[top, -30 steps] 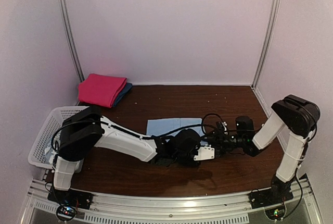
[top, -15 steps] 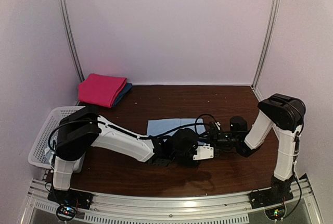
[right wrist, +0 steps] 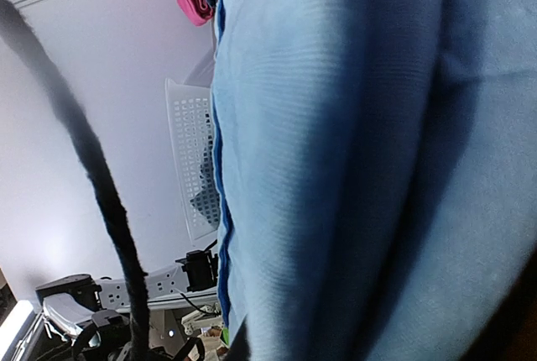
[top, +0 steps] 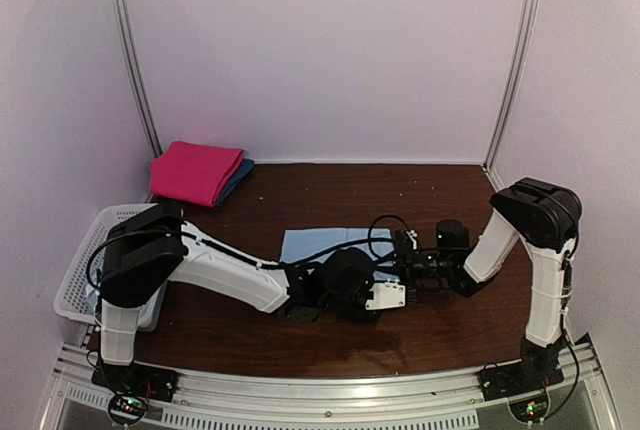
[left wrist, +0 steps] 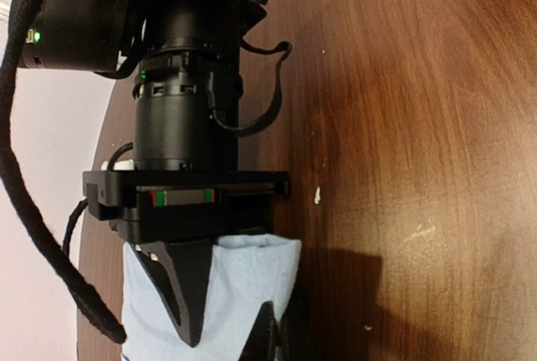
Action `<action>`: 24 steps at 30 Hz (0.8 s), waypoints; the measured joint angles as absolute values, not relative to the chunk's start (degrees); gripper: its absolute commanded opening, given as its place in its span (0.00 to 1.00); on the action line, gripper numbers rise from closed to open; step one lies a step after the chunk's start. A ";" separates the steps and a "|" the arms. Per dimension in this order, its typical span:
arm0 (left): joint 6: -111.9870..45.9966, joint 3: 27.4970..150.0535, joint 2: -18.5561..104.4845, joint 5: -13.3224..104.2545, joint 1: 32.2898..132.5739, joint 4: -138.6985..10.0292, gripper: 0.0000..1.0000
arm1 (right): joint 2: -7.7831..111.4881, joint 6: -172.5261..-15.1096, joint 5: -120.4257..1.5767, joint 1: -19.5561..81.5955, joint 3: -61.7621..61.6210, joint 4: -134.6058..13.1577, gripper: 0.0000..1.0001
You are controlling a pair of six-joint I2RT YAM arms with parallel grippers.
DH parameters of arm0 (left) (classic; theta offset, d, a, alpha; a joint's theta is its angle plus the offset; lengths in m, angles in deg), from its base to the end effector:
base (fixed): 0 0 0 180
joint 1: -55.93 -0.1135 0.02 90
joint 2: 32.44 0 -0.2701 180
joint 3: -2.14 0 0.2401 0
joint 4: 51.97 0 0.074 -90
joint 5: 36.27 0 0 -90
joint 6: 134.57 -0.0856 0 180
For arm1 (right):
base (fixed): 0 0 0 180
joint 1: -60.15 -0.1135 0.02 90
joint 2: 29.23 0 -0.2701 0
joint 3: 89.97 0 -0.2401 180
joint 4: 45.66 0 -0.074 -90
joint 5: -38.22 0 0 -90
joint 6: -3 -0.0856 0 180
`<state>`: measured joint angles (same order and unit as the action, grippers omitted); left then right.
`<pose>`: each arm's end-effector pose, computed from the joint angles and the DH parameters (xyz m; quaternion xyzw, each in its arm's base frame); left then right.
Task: Fold and stack the mixed laundry pile
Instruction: Pass from the left arm to the right
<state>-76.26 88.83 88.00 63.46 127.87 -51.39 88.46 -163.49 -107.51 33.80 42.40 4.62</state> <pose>0.1654 -0.4605 0.1263 0.6639 0.5735 -0.0931 0.4709 0.2754 0.2154 0.0856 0.0629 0.7690 0.6359 0.0182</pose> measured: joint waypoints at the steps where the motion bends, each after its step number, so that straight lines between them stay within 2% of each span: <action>1: -76.28 88.68 87.83 63.36 127.87 -51.30 0.02 | 88.46 -163.62 -107.64 33.80 42.40 4.40 0.00; 6: -75.69 88.37 87.08 63.68 127.87 -51.46 0.26 | 87.45 -161.28 -107.79 33.78 42.26 0.36 0.00; 11: -72.43 87.63 84.29 65.37 127.77 -52.94 0.49 | 80.92 -154.25 -107.44 33.91 41.59 -12.91 0.00; 12: -71.32 86.69 83.02 65.58 127.68 -52.99 0.57 | 79.06 -152.45 -107.35 34.06 41.15 -16.69 0.00; 14: -69.09 84.26 79.74 66.07 127.31 -53.27 0.80 | 75.65 -148.06 -107.03 34.43 40.08 -24.36 0.00; 16: -67.16 82.17 76.90 66.57 126.76 -53.27 0.96 | 71.94 -142.92 -106.24 35.31 38.13 -34.35 0.00; 24: -58.14 75.67 68.68 67.09 123.18 -54.17 0.98 | 61.73 -124.94 -98.02 40.79 30.16 -68.66 0.00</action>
<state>-58.14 75.67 68.68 67.09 123.18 -54.17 61.73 -124.94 -98.02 40.79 30.16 -68.66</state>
